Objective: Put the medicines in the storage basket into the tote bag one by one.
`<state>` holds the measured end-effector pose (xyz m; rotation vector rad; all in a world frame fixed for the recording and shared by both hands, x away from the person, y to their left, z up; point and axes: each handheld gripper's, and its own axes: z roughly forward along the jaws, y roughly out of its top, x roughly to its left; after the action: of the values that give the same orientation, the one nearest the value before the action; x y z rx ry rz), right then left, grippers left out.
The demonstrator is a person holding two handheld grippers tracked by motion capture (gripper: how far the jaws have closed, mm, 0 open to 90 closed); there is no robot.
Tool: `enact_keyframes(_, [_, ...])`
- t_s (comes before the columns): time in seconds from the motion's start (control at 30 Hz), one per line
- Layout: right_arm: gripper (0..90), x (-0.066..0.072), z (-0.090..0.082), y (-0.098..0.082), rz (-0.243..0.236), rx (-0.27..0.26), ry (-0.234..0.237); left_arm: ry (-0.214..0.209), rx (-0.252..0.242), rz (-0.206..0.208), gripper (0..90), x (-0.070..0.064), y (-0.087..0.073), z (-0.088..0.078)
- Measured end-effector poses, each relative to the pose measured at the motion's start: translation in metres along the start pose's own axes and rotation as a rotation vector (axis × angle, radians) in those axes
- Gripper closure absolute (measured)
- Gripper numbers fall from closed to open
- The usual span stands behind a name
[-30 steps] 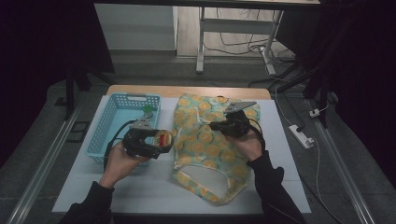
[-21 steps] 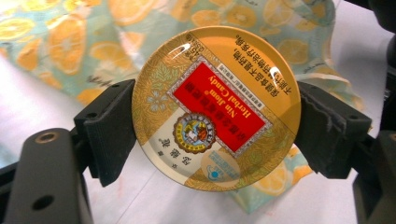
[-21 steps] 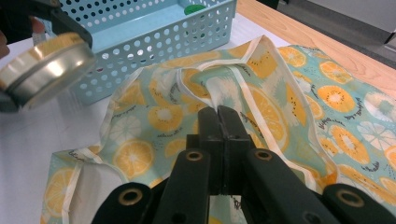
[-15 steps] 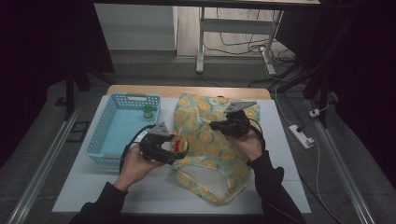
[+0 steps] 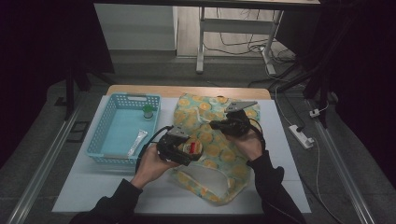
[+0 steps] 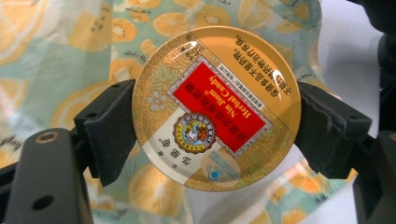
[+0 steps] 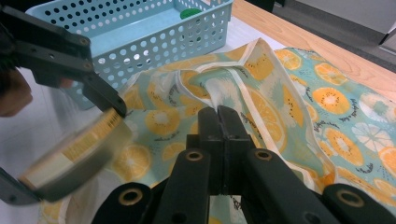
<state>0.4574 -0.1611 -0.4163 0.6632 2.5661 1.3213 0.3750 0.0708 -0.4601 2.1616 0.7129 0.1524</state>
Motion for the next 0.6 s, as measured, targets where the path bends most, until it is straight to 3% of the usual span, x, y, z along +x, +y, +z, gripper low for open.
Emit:
enact_keyframes(0.23, [90.0,-0.001,0.001,0.000,-0.002,0.000,-0.010,-0.002,0.015,0.015,20.7,0.000,0.006,0.020])
enact_keyframes(0.6, [90.0,0.000,0.003,-0.001,-0.002,-0.001,-0.025,0.042,0.027,0.047,20.6,0.004,0.013,0.051])
